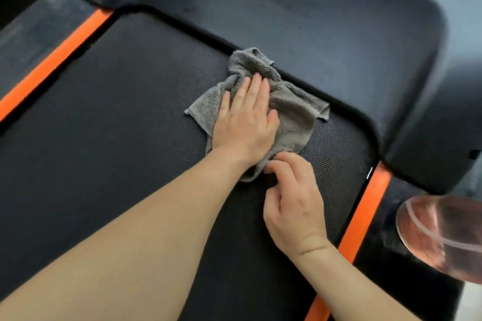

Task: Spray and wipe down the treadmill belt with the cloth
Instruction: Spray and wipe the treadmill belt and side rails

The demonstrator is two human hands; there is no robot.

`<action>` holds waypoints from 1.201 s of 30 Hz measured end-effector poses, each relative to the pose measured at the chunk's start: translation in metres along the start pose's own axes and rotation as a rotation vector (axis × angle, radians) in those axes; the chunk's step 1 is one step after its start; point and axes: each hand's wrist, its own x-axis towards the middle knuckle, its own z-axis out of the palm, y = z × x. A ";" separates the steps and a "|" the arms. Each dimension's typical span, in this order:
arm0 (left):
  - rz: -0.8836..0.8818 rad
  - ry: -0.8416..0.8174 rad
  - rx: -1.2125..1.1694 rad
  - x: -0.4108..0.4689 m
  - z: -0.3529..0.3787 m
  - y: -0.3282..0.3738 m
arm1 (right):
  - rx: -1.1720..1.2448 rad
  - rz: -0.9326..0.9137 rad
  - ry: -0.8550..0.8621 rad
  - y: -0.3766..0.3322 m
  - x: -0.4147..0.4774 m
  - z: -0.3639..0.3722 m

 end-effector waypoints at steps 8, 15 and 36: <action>0.419 -0.209 0.203 -0.059 0.032 0.084 | -0.151 0.305 0.005 0.003 0.002 -0.048; 0.490 -0.281 0.226 -0.127 0.036 0.066 | -0.078 0.309 -0.300 -0.009 -0.036 -0.069; 0.249 -0.143 -0.045 -0.427 0.051 -0.028 | -0.528 -0.186 -0.842 -0.100 -0.245 -0.073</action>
